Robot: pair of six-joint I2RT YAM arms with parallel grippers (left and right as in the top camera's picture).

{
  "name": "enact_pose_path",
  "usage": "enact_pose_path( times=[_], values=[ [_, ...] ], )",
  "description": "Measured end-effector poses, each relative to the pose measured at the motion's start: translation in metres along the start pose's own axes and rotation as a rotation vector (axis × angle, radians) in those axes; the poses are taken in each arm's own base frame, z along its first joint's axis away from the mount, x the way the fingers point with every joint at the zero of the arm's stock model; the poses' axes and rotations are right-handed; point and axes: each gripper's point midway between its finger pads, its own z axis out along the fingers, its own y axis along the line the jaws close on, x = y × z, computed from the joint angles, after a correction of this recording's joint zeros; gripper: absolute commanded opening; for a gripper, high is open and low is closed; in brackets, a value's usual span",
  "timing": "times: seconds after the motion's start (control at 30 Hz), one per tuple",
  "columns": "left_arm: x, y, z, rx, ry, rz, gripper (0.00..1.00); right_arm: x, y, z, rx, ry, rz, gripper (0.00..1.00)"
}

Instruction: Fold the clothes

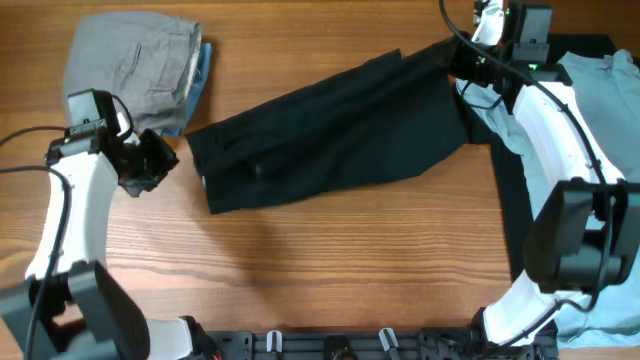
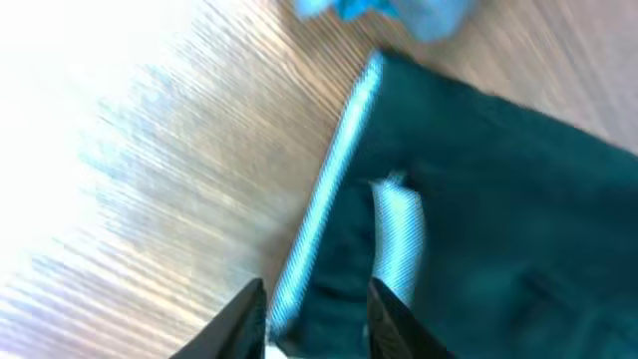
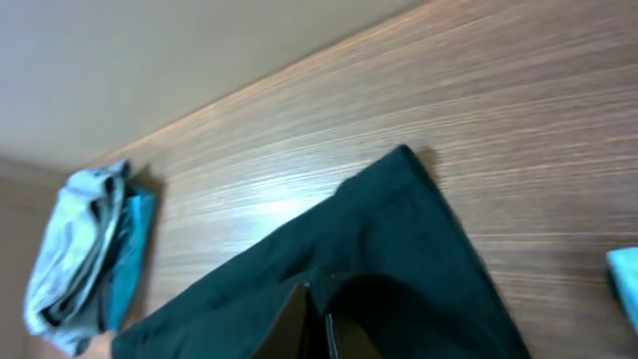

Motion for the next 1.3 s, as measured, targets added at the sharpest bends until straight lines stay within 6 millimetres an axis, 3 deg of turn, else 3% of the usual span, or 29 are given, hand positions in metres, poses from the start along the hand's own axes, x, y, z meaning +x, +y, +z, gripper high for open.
enact_pose_path(
  times=[0.03, 0.1, 0.17, 0.27, 0.4, 0.53, 0.67, 0.7, 0.73, 0.77, 0.9, 1.0, 1.07, 1.13, 1.2, 1.27, 1.3],
  values=[
    [-0.003, 0.000, 0.006, -0.014, -0.008, 0.010, 0.60, 0.000, -0.008, 0.006, 0.016, -0.005, 0.001, 0.68],
    [-0.003, -0.005, 0.013, -0.018, -0.010, 0.032, 0.59, 0.001, -0.015, 0.011, 0.029, -0.004, 0.002, 0.70],
    [0.002, -0.008, 0.019, -0.027, 0.009, 0.045, 0.59, 0.004, -0.018, 0.013, 0.040, 0.009, -0.009, 0.79],
    [0.004, -0.005, 0.020, -0.041, 0.020, 0.044, 0.60, 0.009, -0.021, 0.013, 0.054, 0.027, -0.026, 0.81],
    [0.029, -0.003, 0.024, -0.086, 0.109, 0.072, 0.62, 0.046, -0.040, 0.007, 0.150, 0.167, 0.054, 0.80],
    [0.064, -0.020, 0.039, -0.088, 0.210, 0.202, 0.65, 0.104, -0.086, -0.025, 0.445, 0.382, 0.150, 0.78],
    [0.099, -0.016, 0.061, -0.101, 0.264, 0.280, 0.66, 0.123, -0.100, -0.044, 0.560, 0.462, 0.169, 0.76],
    [0.108, -0.006, 0.069, -0.114, 0.277, 0.279, 0.63, 0.128, -0.101, -0.047, 0.568, 0.484, 0.175, 0.76],
    [0.111, -0.002, 0.074, -0.114, 0.277, 0.279, 0.27, 0.130, -0.101, -0.049, 0.570, 0.494, 0.176, 0.75],
    [0.109, -0.003, 0.079, -0.097, 0.254, 0.287, 0.04, 0.132, -0.101, -0.050, 0.571, 0.501, 0.175, 0.74],
    [0.114, 0.000, 0.075, -0.102, 0.278, 0.283, 0.04, 0.143, -0.100, -0.057, 0.581, 0.553, 0.190, 0.72],
    [0.129, 0.043, 0.052, -0.267, 0.399, 0.199, 0.04, 0.148, -0.099, -0.061, 0.586, 0.579, 0.194, 0.69],
    [0.113, 0.063, 0.046, -0.308, 0.372, 0.126, 0.24, 0.151, -0.091, -0.058, 0.527, 0.602, 0.173, 0.69],
    [0.106, 0.067, 0.045, -0.304, 0.359, 0.093, 0.42, 0.155, -0.079, -0.053, 0.447, 0.627, 0.137, 0.67],
    [0.101, 0.070, 0.045, -0.301, 0.350, 0.086, 0.45, 0.171, -0.069, -0.047, 0.396, 0.673, 0.102, 0.52],
    [0.099, 0.068, 0.044, -0.299, 0.342, 0.086, 0.48, 0.209, -0.067, -0.045, 0.399, 0.763, 0.095, 0.42],
    [0.098, 0.067, 0.044, -0.296, 0.340, 0.090, 0.50, 0.228, -0.072, -0.047, 0.431, 0.798, 0.104, 0.33]
  ],
)
